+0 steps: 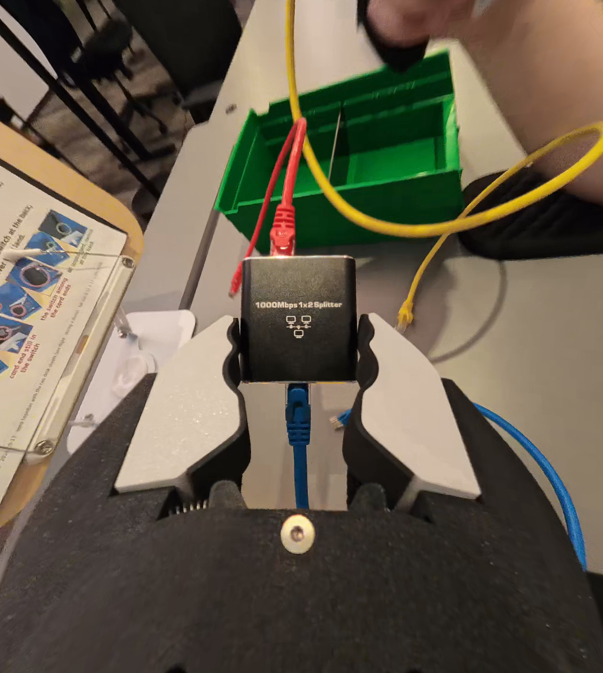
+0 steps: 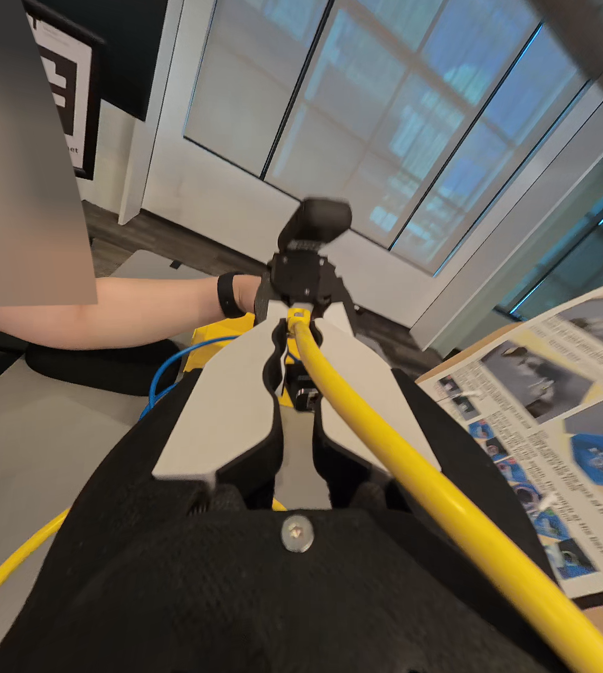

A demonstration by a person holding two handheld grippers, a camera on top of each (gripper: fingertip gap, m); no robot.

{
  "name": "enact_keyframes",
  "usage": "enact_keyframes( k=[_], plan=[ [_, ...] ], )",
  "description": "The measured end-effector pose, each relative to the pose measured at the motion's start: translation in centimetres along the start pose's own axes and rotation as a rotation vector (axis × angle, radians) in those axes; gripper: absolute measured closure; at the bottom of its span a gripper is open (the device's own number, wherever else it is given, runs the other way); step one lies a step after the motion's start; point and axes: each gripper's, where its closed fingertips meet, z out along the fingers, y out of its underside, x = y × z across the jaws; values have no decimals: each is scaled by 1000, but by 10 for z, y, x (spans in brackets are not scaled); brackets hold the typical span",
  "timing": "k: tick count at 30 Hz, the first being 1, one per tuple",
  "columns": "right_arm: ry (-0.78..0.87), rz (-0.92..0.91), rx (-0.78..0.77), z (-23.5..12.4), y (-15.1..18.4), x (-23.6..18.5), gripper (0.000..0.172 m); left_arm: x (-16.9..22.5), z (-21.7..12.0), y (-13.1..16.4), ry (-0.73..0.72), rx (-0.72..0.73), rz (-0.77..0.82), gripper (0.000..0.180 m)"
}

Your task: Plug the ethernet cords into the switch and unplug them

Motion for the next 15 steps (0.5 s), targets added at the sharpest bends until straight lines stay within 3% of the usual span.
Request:
enact_keyframes(
  k=[9, 15],
  plan=[
    [17, 130, 59, 20, 15, 12, 159, -5, -37, -14, 80, 275, -99, 119],
    [39, 144, 15, 28, 23, 12, 159, -6, -47, -14, 56, 287, -93, 119]
  ],
)
